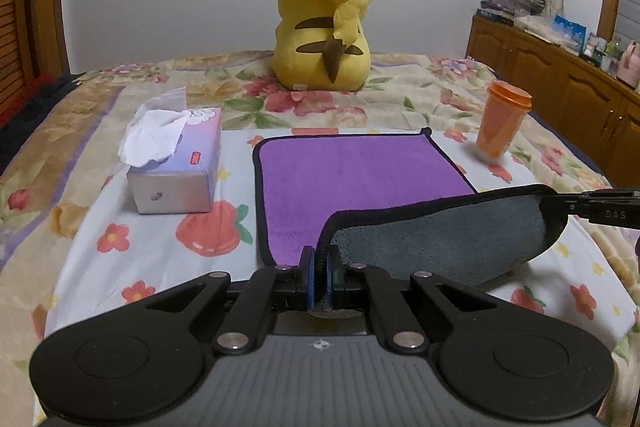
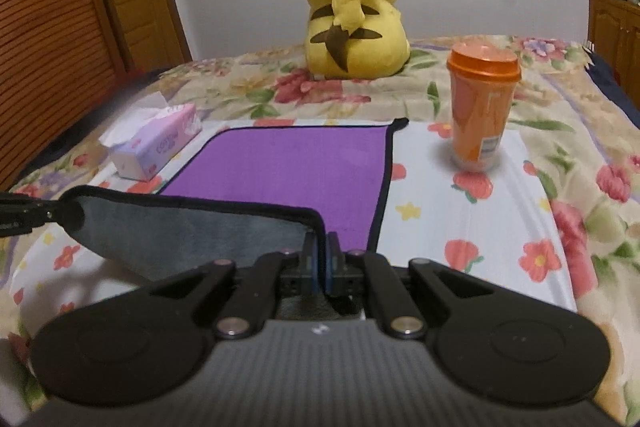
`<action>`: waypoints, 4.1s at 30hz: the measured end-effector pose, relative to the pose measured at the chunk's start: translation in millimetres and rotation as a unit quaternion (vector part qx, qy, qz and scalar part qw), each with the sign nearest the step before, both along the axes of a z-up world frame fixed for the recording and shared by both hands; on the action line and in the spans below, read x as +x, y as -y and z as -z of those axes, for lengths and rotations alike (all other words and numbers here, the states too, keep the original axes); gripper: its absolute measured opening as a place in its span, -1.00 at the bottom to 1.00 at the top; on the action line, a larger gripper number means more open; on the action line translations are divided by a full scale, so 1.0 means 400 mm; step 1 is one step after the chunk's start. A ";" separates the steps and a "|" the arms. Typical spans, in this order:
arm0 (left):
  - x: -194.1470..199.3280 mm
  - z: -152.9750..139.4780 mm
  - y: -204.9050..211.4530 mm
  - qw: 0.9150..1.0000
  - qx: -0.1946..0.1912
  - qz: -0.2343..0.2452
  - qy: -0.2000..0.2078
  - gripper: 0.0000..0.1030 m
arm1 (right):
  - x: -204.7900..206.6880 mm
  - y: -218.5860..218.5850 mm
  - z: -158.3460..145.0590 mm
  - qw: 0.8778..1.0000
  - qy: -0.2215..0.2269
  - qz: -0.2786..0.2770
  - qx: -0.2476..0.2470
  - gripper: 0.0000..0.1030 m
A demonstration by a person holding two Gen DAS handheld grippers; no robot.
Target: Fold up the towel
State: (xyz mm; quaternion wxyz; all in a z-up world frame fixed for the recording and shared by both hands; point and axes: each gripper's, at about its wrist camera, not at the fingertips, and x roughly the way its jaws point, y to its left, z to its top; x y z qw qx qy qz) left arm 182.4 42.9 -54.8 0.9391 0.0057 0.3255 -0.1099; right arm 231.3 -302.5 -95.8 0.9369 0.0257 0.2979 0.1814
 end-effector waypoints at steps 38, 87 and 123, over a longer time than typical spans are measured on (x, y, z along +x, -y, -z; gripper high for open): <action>0.195 -0.015 0.033 0.999 0.019 0.034 0.024 -0.84 | 0.128 -0.014 -0.005 0.998 0.042 -0.035 -0.014 -0.92; 0.597 0.115 0.046 0.997 0.074 -0.013 -0.009 -0.83 | 0.466 -0.064 0.083 0.997 0.044 0.006 -0.069 -0.93; 0.330 0.038 0.090 0.996 0.081 0.013 -0.025 0.22 | 0.262 -0.029 0.014 0.999 0.028 0.021 -0.031 0.04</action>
